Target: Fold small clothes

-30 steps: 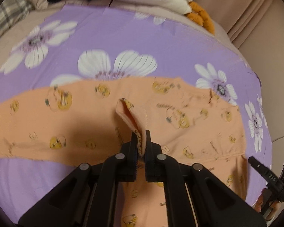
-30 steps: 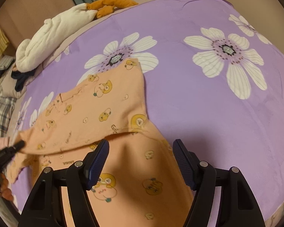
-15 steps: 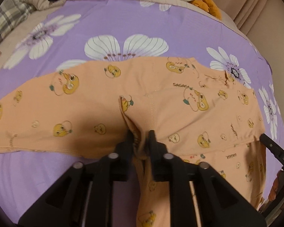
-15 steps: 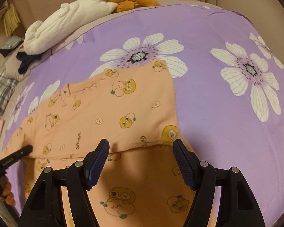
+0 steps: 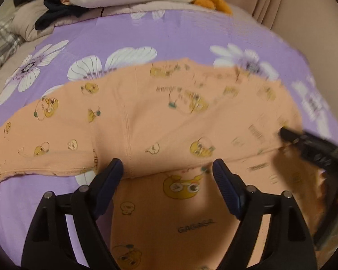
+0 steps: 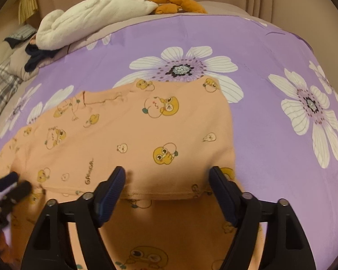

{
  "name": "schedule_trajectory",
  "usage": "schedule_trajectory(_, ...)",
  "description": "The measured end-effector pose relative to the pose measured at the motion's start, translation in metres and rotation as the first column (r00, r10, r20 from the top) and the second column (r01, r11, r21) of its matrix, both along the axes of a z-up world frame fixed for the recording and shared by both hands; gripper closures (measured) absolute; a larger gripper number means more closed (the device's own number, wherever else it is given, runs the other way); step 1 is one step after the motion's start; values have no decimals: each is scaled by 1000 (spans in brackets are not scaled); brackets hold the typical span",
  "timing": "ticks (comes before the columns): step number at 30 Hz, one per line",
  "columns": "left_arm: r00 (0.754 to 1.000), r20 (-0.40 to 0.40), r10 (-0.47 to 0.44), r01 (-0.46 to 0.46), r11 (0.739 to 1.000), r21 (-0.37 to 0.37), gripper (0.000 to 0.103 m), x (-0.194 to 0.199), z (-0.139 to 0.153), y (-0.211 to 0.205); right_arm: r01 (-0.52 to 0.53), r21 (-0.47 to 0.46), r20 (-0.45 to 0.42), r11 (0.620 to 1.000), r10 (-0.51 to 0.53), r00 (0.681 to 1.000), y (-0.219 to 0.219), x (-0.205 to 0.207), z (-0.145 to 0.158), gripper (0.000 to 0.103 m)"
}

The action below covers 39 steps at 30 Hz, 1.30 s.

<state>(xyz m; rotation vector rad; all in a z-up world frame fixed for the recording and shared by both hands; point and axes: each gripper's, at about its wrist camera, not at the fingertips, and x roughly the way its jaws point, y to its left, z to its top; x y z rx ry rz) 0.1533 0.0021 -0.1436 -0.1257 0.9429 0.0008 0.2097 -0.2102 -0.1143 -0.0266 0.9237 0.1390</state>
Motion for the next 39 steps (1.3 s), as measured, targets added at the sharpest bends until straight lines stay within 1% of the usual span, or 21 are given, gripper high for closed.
schedule_trajectory(1, 1000, 22, -9, 8, 999, 39, 19, -1, -2, -4, -4, -11, 3, 1000, 4, 1000, 1, -1, -2, 25)
schedule_trajectory(2, 999, 30, -22, 20, 998, 61, 17, -2, -4, -8, -7, -26, 6, 1000, 7, 1000, 1, -2, -4, 24)
schedule_trajectory(3, 999, 32, -38, 36, 996, 77, 13, -2, -6, -11, -11, -33, 11, 999, 11, 1000, 2, -3, -5, 23)
schedule_trajectory(5, 998, 34, -45, 42, 995, 89, 10, -1, -8, -13, -20, -45, 27, 999, 21, 999, 3, -5, -8, 18)
schedule_trajectory(9, 998, 34, -55, 52, 993, 103, 0, 2, -14, -15, -19, -56, 44, 998, 21, 999, 4, -7, -11, 15)
schedule_trajectory(11, 998, 31, -57, 53, 992, 114, 0, 3, -16, -16, -17, -57, 45, 998, 20, 999, 3, -6, -12, 10)
schedule_trajectory(18, 998, 32, -55, 50, 990, 129, 0, 0, -16, -19, -22, -47, 37, 999, 24, 999, 3, -5, -17, 1)
schedule_trajectory(21, 998, 35, -56, 50, 987, 152, 0, 0, -16, -22, -22, -57, 37, 998, 24, 999, 5, -5, -18, 1)
schedule_trajectory(39, 998, 33, -56, 50, 987, 152, 0, 0, -17, -22, -20, -50, 45, 999, 22, 999, 4, -6, -18, 1)
